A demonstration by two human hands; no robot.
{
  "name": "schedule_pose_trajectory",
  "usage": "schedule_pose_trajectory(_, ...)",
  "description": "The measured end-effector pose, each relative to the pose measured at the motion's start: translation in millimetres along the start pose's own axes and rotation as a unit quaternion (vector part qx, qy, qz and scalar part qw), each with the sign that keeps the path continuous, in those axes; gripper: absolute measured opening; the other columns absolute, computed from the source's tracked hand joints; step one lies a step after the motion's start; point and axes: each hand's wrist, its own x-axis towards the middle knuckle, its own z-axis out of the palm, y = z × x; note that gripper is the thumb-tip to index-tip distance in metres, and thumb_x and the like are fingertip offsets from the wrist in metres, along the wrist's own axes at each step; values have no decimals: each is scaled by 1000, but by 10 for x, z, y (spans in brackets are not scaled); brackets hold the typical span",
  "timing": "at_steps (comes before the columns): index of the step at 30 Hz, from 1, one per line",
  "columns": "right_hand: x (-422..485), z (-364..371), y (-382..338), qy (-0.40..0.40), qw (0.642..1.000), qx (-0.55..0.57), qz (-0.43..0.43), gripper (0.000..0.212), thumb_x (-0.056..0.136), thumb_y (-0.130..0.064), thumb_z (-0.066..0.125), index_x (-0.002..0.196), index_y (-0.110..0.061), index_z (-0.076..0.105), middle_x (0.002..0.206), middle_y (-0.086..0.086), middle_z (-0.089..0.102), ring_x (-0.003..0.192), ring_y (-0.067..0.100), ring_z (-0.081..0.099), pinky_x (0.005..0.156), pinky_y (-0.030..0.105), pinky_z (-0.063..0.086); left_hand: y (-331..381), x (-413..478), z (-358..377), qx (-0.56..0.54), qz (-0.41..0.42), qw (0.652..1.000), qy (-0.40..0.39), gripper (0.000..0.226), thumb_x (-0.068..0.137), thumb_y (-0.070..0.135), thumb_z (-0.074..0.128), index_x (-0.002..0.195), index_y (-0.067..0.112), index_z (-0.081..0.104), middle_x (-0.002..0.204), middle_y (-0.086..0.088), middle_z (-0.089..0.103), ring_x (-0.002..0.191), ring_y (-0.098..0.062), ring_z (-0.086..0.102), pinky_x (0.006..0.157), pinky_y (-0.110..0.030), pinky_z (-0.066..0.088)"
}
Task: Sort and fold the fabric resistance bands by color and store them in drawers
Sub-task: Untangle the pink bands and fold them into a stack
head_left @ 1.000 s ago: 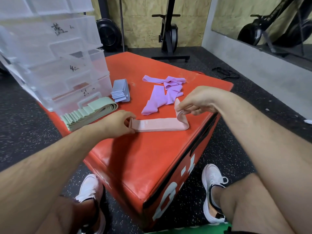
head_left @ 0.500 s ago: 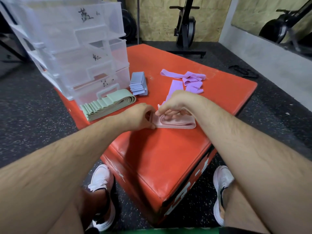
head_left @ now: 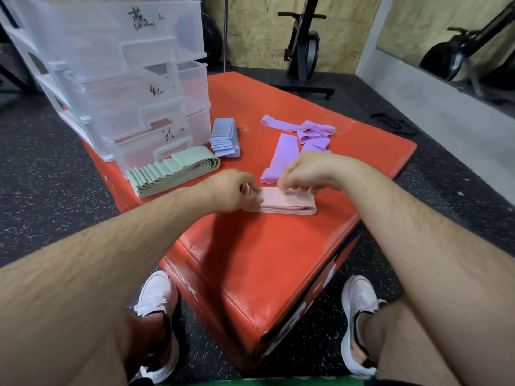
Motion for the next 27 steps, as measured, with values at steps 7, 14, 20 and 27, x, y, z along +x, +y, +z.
schedule_pose_trajectory(7,16,0,302,-1,996,-13,92,38,79,-25,81,105,-6,61,90,7,61,74,21,61,62,29,53,6,8,25,-21,-16,1000,9,23,86,38,72,105,25,69,84,13,54,81,-11,53,70,-21,36)
schedule_pose_trajectory(14,-8,45,361,10,993,60,105,22,81,-19,79,85,-10,59,64,3,53,49,13,43,49,23,37,29,32,6,-23,-51,998,-14,20,81,36,74,97,32,63,93,3,56,82,-15,56,71,-24,42)
schedule_pose_trajectory(20,-99,-28,303,91,989,85,-75,11,71,-15,78,75,-14,67,67,0,63,64,15,60,68,30,52,171,82,-54,-149,-27,988,21,70,76,19,74,137,35,44,131,0,46,120,-13,48,100,-23,38)
schedule_pose_trajectory(27,-177,-138,95,198,935,225,-193,30,77,-5,76,103,-17,70,90,-3,71,68,1,65,63,14,52,193,144,-170,-306,-70,950,-13,31,76,40,74,103,28,63,98,6,70,89,-9,60,83,-34,47)
